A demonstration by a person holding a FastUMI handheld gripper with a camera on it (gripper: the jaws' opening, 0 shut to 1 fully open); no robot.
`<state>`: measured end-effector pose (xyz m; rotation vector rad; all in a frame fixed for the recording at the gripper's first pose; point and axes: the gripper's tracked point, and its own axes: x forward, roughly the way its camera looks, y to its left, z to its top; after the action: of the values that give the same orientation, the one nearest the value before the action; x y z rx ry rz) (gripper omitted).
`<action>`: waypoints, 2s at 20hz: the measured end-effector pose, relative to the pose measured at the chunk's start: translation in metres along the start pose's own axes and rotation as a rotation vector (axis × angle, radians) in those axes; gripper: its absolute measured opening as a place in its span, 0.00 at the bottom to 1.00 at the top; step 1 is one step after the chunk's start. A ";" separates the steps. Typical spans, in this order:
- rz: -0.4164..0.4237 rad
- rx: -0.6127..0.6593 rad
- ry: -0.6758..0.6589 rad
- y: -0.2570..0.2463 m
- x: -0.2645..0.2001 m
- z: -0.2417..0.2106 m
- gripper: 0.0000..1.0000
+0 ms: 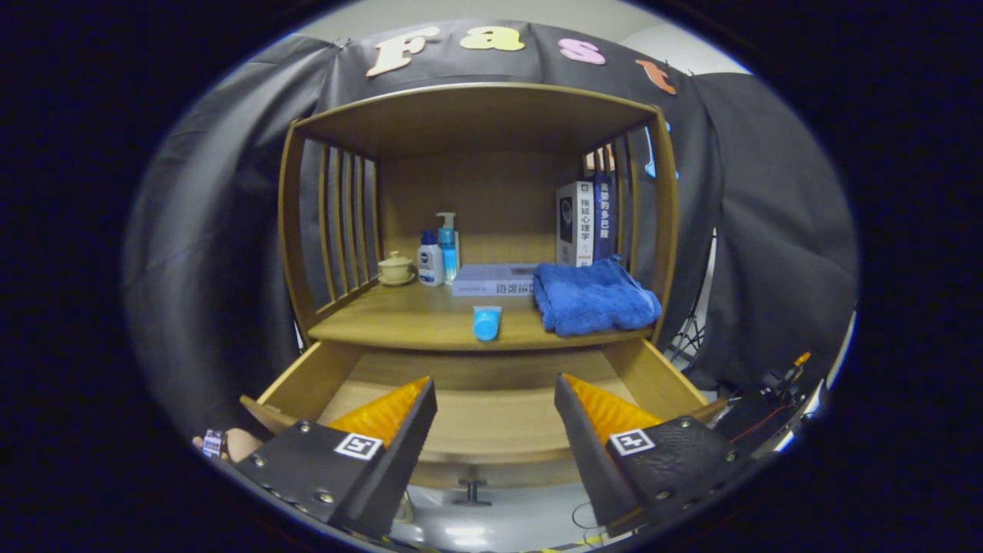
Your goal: Pull open the drawer, take out the items inside it, and place them on the countertop above the cabinet.
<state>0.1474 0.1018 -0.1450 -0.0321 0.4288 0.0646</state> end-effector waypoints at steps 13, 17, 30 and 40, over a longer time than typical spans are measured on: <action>-0.024 0.036 0.063 0.020 0.000 -0.081 1.00; 0.019 0.067 0.071 0.027 0.009 -0.094 0.99; 0.062 0.051 0.093 0.026 0.028 -0.090 1.00; 0.053 0.041 0.051 0.032 0.088 -0.070 1.00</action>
<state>0.1960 0.1358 -0.2457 0.0185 0.4819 0.1071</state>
